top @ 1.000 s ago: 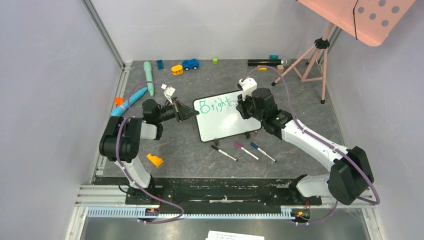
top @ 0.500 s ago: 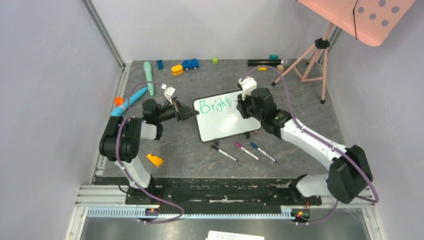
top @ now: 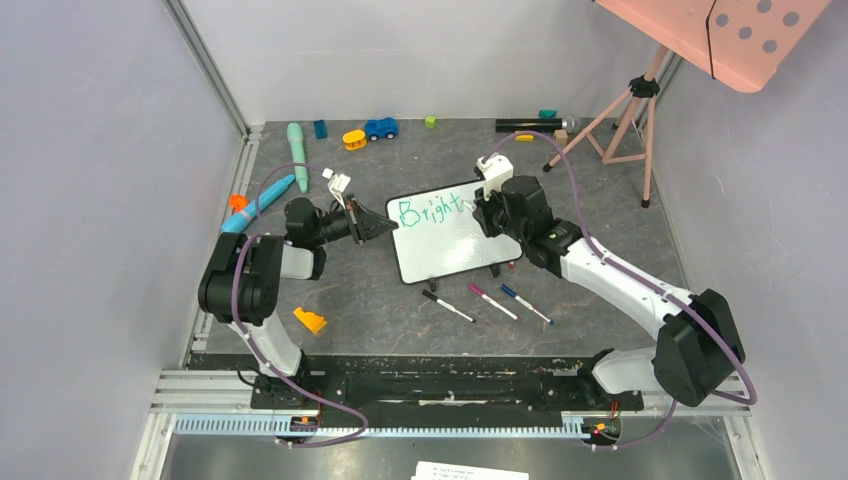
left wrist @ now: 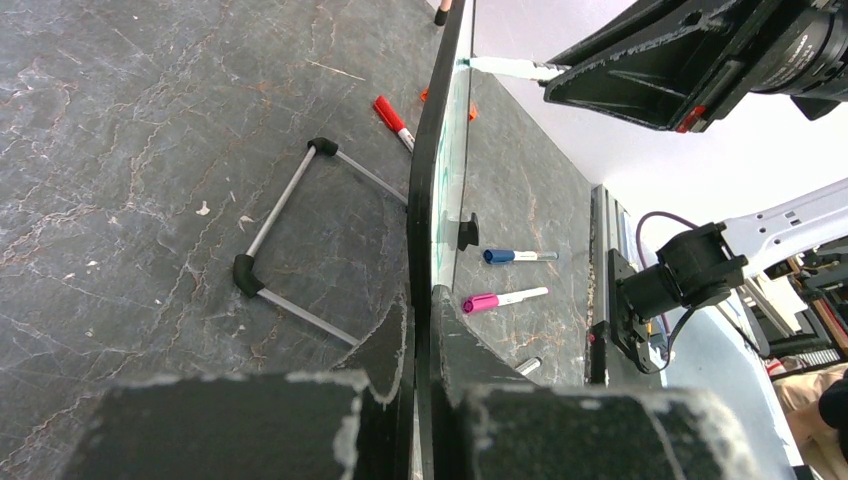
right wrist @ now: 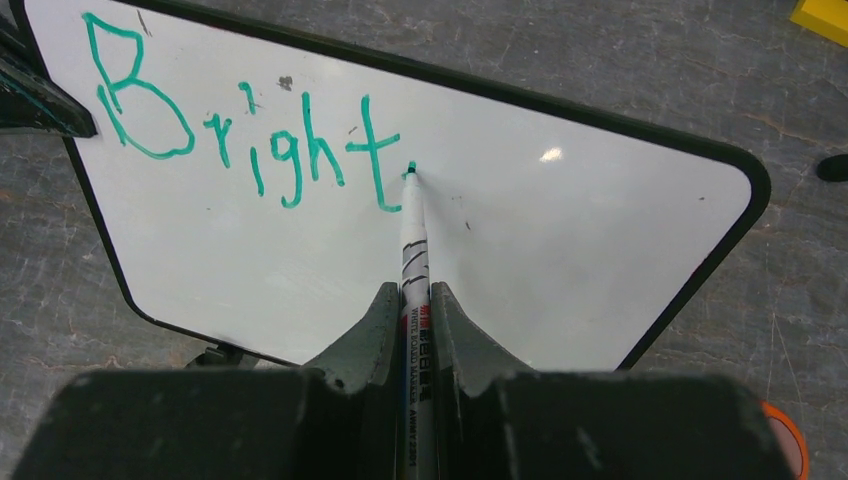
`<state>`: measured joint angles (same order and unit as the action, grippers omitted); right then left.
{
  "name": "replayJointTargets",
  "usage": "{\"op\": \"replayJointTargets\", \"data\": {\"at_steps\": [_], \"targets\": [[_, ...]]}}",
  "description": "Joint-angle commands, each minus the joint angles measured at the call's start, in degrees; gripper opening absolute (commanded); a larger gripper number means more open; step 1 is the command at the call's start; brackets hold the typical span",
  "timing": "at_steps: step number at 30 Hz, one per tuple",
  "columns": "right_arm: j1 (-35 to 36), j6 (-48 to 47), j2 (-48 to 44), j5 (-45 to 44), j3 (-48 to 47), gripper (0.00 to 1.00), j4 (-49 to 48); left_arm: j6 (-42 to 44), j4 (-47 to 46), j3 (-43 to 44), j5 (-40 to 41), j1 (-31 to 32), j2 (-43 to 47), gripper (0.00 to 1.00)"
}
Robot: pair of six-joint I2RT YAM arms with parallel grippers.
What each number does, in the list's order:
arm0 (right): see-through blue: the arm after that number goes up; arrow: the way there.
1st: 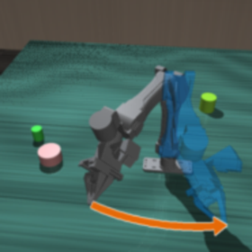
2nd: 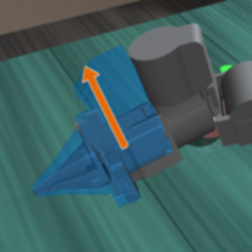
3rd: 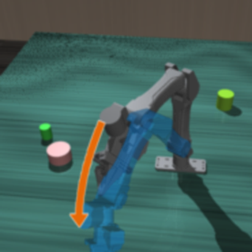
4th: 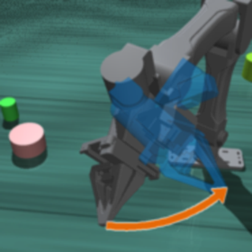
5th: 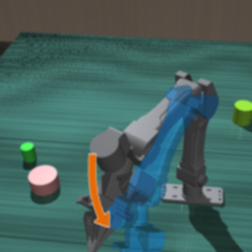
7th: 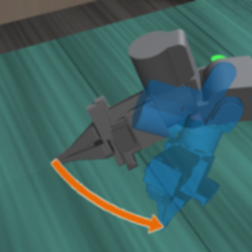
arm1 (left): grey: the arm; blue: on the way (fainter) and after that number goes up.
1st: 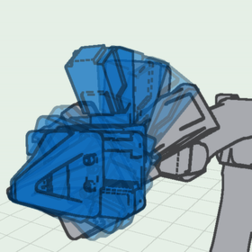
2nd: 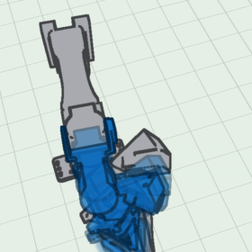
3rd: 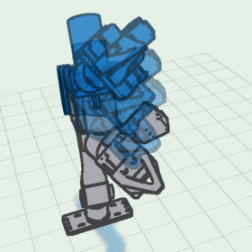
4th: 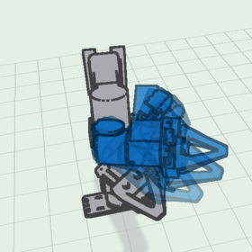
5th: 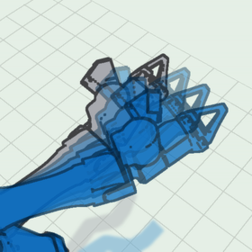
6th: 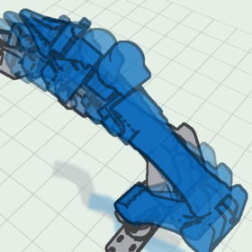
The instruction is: Write a sentence on the whiteboard
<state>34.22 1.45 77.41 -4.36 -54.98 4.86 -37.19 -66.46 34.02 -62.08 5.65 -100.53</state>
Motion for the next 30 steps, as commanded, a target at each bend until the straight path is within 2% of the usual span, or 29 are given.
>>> {"op": "replayJointTargets", "data": {"at_steps": [1,7,30], "targets": [[-0.3,0.1,-1.6,-0.1,2.6,0.00,-0.9,4.8,-0.2,0.7,-1.5,0.7,1.2,0.02],[-0.3,0.5,-2.5,0.6,3.9,0.00,-1.4,4.8,-0.1,0.7,-1.5,0.7,1.3,0.02],[-0.6,0.0,1.1,-1.8,-3.1,0.00,-0.6,5.1,0.3,0.7,-1.4,0.7,1.3,0.02]]}}
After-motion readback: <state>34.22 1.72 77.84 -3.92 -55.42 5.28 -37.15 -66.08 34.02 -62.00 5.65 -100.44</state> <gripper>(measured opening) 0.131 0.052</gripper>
